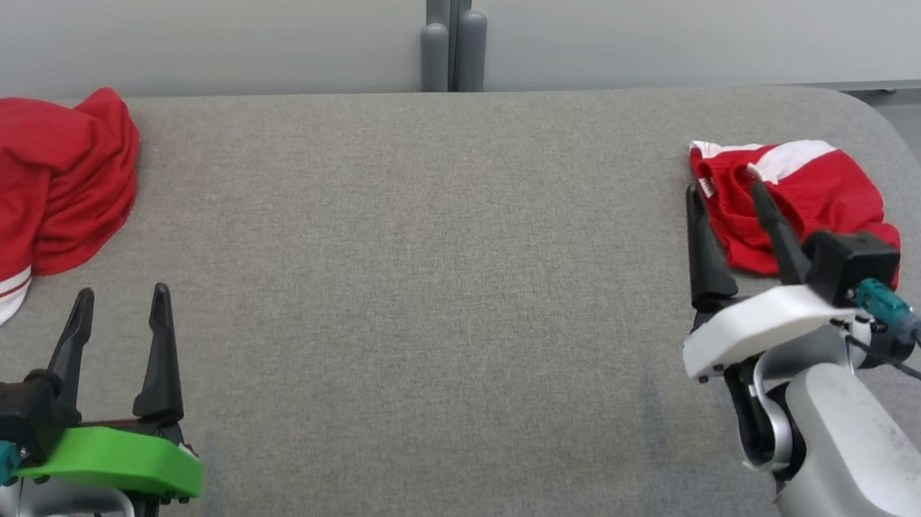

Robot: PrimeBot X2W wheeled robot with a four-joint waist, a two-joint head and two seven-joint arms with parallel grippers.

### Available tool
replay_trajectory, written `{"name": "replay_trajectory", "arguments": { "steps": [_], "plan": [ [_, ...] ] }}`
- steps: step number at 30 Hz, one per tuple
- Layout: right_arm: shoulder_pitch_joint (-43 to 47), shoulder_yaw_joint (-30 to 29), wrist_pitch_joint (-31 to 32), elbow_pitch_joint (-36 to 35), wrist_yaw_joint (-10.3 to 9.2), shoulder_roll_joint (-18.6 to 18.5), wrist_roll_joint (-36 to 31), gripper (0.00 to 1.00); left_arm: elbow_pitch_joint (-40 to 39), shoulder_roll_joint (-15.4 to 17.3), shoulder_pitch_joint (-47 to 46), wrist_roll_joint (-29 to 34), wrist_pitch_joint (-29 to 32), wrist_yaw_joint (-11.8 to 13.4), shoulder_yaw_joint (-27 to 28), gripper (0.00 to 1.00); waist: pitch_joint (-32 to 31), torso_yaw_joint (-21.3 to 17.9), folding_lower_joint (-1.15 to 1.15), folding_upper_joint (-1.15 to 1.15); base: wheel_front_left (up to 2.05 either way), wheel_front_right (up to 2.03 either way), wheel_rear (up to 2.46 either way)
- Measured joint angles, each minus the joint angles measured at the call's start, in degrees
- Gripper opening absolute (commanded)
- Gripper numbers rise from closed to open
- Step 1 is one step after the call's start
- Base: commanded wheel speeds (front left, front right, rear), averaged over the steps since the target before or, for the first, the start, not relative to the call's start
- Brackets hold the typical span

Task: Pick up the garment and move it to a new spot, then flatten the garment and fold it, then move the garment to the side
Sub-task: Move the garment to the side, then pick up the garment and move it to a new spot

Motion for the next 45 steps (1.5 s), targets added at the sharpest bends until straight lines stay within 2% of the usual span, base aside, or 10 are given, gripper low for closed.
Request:
{"name": "replay_trajectory", "arguments": {
  "steps": [12, 25, 45],
  "plan": [
    [8.51, -1.10, 0.00, -4.45, -0.44, 2.66, -2.08, 1.00, 0.16, -0.04, 3.42, -0.04, 0.00, 0.01, 1.22, 1.00, -2.21, 0.96, 0.00, 0.00, 0.00, 0.00, 0.00],
    [14.05, -3.30, 0.00, -7.39, -0.51, 2.82, -4.56, 1.00, 1.14, -0.04, 4.67, -0.42, -0.01, 0.01, 0.44, 1.00, -3.16, 0.93, 0.00, 0.00, 0.00, 0.00, 0.00],
    [17.62, -5.57, 0.00, -10.26, -0.52, 3.81, -6.55, 1.00, 1.52, -0.05, 4.73, -0.42, -0.01, 0.01, -0.09, 1.00, -3.52, 0.78, 0.00, 0.00, 0.00, 0.00, 0.00]
  ]
}}
